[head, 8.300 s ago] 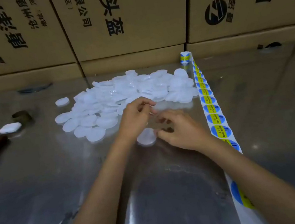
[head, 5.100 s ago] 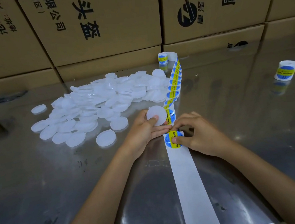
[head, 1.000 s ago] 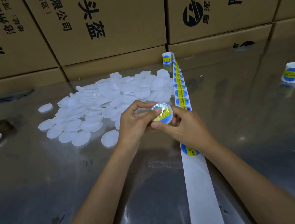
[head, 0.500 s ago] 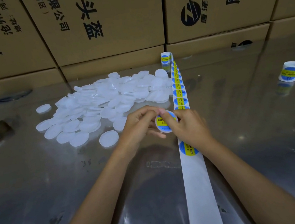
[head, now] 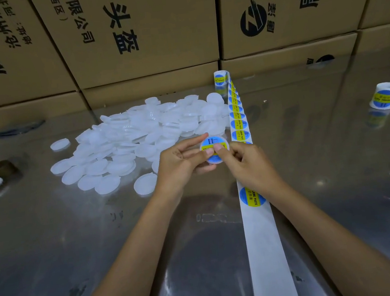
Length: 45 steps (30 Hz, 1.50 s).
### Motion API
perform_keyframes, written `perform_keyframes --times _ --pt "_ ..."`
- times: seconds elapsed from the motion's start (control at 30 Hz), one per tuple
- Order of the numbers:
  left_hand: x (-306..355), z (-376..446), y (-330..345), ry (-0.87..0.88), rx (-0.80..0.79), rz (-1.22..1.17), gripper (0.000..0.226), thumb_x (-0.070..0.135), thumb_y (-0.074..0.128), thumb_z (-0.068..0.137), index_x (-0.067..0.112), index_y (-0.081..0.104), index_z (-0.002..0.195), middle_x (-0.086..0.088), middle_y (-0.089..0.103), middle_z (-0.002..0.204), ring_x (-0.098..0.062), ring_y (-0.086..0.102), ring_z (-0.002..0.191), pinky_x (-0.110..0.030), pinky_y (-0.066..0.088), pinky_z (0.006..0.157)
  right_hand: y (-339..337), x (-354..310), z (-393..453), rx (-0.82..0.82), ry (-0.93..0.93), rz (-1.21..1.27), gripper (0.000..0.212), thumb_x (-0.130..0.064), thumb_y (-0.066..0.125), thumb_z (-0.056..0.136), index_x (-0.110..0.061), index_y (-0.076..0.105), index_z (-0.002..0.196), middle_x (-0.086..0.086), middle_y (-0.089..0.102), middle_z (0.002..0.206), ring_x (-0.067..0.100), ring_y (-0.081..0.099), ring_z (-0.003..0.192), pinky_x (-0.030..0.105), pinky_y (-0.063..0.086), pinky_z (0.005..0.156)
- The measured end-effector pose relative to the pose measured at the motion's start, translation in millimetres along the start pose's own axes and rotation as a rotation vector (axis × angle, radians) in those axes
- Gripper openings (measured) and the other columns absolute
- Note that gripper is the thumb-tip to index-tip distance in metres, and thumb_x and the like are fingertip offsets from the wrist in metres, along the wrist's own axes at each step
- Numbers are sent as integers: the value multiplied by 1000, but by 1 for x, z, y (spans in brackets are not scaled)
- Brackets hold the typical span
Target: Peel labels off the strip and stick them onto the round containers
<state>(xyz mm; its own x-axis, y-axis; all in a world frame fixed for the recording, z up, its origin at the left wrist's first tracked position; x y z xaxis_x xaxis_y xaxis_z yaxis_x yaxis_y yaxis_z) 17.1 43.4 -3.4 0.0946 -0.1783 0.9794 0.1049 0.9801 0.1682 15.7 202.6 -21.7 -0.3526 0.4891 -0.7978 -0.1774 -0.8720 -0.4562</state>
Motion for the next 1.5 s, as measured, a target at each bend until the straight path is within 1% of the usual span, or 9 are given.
perform_keyframes --times 0.23,0.4,0.47,0.6,0.77,0.93,1.23,1.4,1.5 --pt "-1 1 -1 36 105 0 13 15 72 90 14 77 102 -10 78 89 -21 74 72 -27 60 59 2 -3 -2 -171 12 38 46 -41 51 100 -10 41 67 -8 28 54 8 29 47 24 25 51" --pt "-4 2 -2 -19 56 2 18 24 65 96 18 75 110 -4 77 105 -26 76 89 -28 61 65 -6 4 4 -238 115 2 50 -44 47 101 -3 44 72 0 33 59 6 30 48 28 28 55" --pt "-5 4 -4 -3 80 35 17 17 67 95 15 74 110 -4 77 106 -23 76 89 -29 61 65 -11 9 9 -173 204 44 48 -44 46 102 -4 51 74 -4 38 57 4 34 42 24 31 51" --pt "-15 9 -10 19 151 290 7 4 71 90 9 75 88 -11 75 90 -17 74 72 -25 59 57 -26 23 20 69 488 452 38 -34 47 104 -11 55 75 -2 44 56 6 33 37 19 26 36" --pt "-28 12 -10 92 103 508 12 11 63 97 14 70 87 -5 73 82 -13 71 70 -23 58 59 -56 42 24 361 725 1017 35 -27 40 106 -8 55 81 0 42 65 8 34 51 16 29 38" --pt "-29 11 -8 146 100 586 13 18 64 97 13 69 86 -3 73 77 -17 70 69 -24 58 62 -76 52 22 530 756 1467 29 -14 35 104 -9 49 80 0 42 70 9 34 55 17 29 46" --pt "-24 7 -9 186 104 726 21 29 62 98 16 70 84 4 72 78 -12 68 75 -26 54 74 -77 56 23 514 762 1478 15 -14 41 101 -12 47 88 -1 56 76 9 41 54 19 35 49" --pt "-15 12 -37 308 317 1240 20 24 63 94 16 69 111 -3 66 115 -26 55 111 -37 43 91 -68 49 24 466 759 1257 14 -11 43 100 -13 49 87 2 57 77 10 42 60 19 38 55" --pt "-14 16 -54 85 286 1389 39 37 65 90 18 63 124 -8 56 129 -30 46 122 -41 39 99 -61 40 23 406 729 1067 11 -13 47 99 -13 56 93 1 57 71 10 42 58 20 40 56"
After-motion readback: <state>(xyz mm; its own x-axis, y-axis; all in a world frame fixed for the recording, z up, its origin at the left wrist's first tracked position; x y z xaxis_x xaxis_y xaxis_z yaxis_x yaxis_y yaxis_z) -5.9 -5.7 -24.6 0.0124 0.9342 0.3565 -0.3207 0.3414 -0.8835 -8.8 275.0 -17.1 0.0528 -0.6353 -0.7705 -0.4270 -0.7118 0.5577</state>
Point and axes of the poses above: each hand's wrist, its own z-axis towards the middle knuckle, its own y-axis out of the palm, x = y × z, the point moved 1 cm from there along z, towards the middle knuckle
